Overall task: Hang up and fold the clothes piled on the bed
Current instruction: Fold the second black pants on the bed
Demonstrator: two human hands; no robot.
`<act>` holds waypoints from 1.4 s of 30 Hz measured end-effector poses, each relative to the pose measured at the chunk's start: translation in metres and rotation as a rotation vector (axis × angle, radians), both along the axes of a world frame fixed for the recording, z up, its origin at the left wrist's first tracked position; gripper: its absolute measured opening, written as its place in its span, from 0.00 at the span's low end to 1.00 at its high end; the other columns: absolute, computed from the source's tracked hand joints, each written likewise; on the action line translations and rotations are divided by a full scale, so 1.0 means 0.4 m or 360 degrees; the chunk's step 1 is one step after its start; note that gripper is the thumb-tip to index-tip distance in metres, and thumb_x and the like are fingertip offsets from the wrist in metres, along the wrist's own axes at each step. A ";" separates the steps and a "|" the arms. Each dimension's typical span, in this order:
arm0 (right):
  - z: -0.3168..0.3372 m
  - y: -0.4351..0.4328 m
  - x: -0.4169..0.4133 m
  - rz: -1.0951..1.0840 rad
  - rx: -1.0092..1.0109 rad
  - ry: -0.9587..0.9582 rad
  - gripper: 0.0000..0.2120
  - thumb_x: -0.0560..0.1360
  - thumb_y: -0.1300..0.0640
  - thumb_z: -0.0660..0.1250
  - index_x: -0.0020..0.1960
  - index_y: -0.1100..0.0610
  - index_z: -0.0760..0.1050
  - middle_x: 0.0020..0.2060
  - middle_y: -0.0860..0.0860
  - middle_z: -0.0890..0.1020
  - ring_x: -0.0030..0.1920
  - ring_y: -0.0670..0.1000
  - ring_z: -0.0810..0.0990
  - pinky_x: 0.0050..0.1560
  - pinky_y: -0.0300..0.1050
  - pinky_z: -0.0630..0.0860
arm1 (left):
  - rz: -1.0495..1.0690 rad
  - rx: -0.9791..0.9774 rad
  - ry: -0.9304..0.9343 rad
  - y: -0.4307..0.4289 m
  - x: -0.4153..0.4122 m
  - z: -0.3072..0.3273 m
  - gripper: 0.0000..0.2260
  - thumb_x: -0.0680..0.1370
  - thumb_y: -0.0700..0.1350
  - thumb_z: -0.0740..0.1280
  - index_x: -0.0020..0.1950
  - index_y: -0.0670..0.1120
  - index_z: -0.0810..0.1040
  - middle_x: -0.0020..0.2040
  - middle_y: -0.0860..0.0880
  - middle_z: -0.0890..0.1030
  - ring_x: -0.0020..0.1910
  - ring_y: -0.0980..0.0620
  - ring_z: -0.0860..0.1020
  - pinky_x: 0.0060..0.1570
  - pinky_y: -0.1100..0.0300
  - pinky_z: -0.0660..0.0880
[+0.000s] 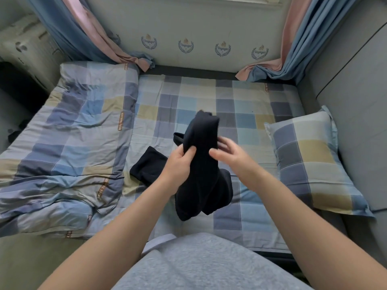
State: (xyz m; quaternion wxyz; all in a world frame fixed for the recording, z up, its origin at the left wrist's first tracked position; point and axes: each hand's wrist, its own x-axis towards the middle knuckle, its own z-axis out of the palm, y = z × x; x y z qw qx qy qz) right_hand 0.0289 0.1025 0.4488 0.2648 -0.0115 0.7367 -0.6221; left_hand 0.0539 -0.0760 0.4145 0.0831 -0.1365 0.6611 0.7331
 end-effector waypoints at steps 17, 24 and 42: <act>-0.069 0.008 -0.014 -0.0780 -0.0082 -0.0303 0.13 0.80 0.52 0.68 0.62 0.57 0.77 0.53 0.55 0.85 0.53 0.56 0.84 0.50 0.55 0.83 | -0.0439 -0.0067 -0.0285 -0.035 -0.009 0.004 0.24 0.70 0.61 0.75 0.64 0.56 0.77 0.56 0.56 0.85 0.54 0.57 0.84 0.47 0.64 0.80; -0.009 0.011 -0.059 -0.0941 -0.0456 -0.0404 0.13 0.81 0.57 0.67 0.64 0.59 0.76 0.57 0.56 0.84 0.56 0.58 0.84 0.49 0.56 0.84 | -0.0649 -0.0465 -0.0325 -0.046 0.039 -0.099 0.38 0.63 0.62 0.79 0.70 0.59 0.68 0.60 0.60 0.79 0.57 0.61 0.80 0.60 0.53 0.79; -0.068 0.088 -0.043 -0.1032 -0.0120 -0.0408 0.35 0.78 0.58 0.71 0.79 0.56 0.57 0.72 0.56 0.71 0.68 0.56 0.73 0.60 0.53 0.72 | 0.0019 -0.0623 0.0378 -0.048 -0.019 -0.007 0.08 0.83 0.46 0.65 0.44 0.48 0.76 0.35 0.47 0.76 0.35 0.45 0.72 0.38 0.46 0.70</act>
